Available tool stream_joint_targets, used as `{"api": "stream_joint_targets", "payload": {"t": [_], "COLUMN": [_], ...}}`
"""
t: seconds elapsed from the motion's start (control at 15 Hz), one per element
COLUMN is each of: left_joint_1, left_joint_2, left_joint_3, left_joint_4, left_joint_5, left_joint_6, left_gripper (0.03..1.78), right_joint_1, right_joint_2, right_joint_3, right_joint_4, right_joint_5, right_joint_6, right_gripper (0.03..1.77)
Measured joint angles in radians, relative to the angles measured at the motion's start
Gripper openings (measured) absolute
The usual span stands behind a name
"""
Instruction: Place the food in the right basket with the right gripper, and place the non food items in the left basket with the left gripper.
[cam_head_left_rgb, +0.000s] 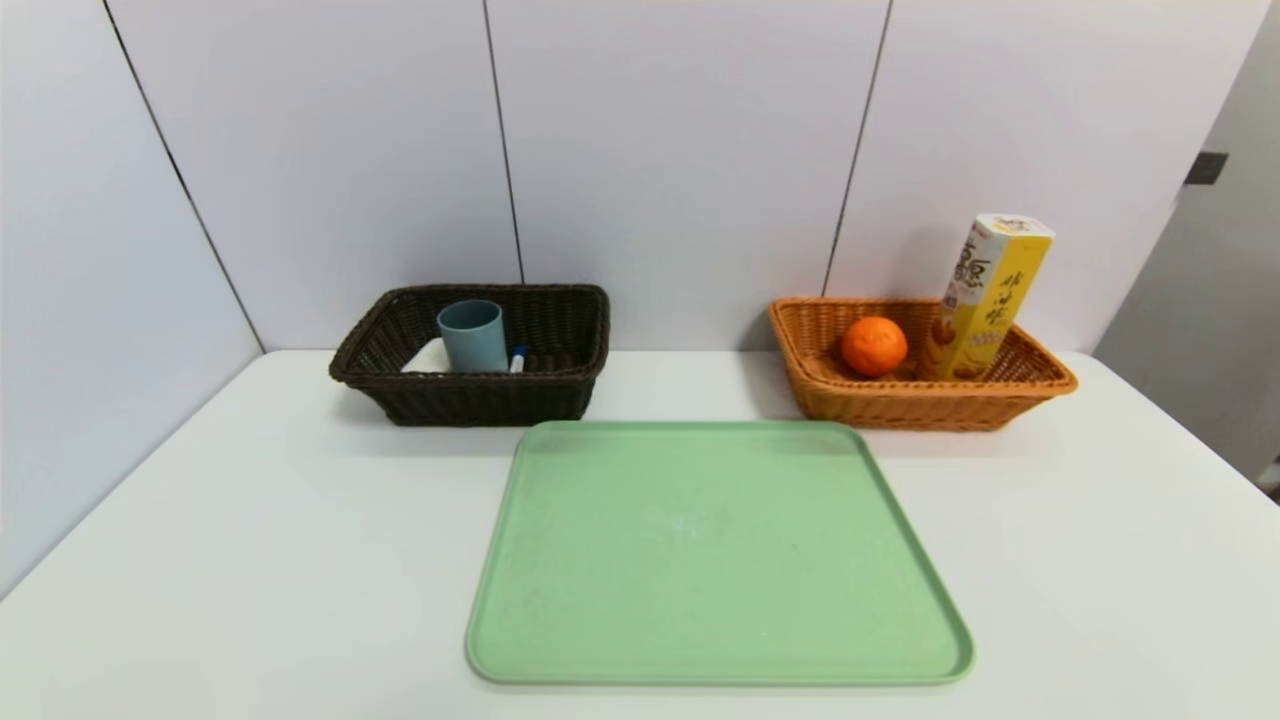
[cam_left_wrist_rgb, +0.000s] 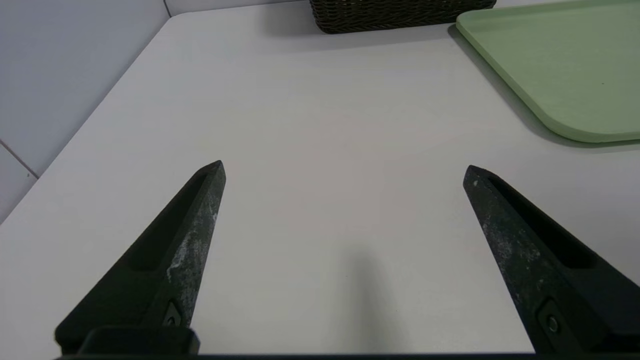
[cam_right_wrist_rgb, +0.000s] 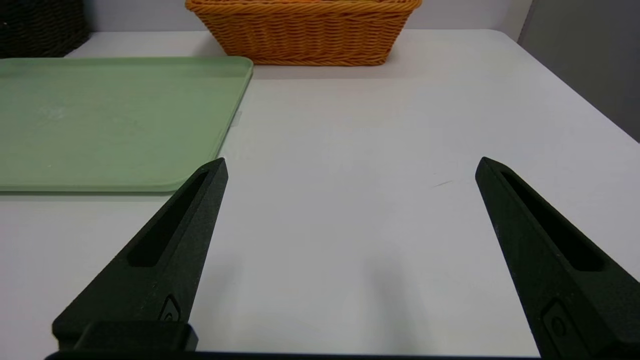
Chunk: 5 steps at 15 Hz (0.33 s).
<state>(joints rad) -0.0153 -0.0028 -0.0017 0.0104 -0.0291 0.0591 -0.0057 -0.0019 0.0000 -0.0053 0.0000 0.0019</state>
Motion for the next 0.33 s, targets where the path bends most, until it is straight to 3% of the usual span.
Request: {"api": "stream_joint_targets", "payload": {"t": [0.33], "left_joint_1": [0.000], "left_joint_2": [0.000], "left_joint_3": [0.000], "left_joint_4": [-0.001], "left_joint_5": [0.001], "left_joint_6": [0.000], "left_gripper": [1.69], "right_joint_1": [0.000], "right_joint_2": [0.000], "right_joint_3": [0.000], "right_joint_4": [0.000], "right_joint_5": [0.000], "right_joint_6": [0.000], "right_gripper": [1.71]}}
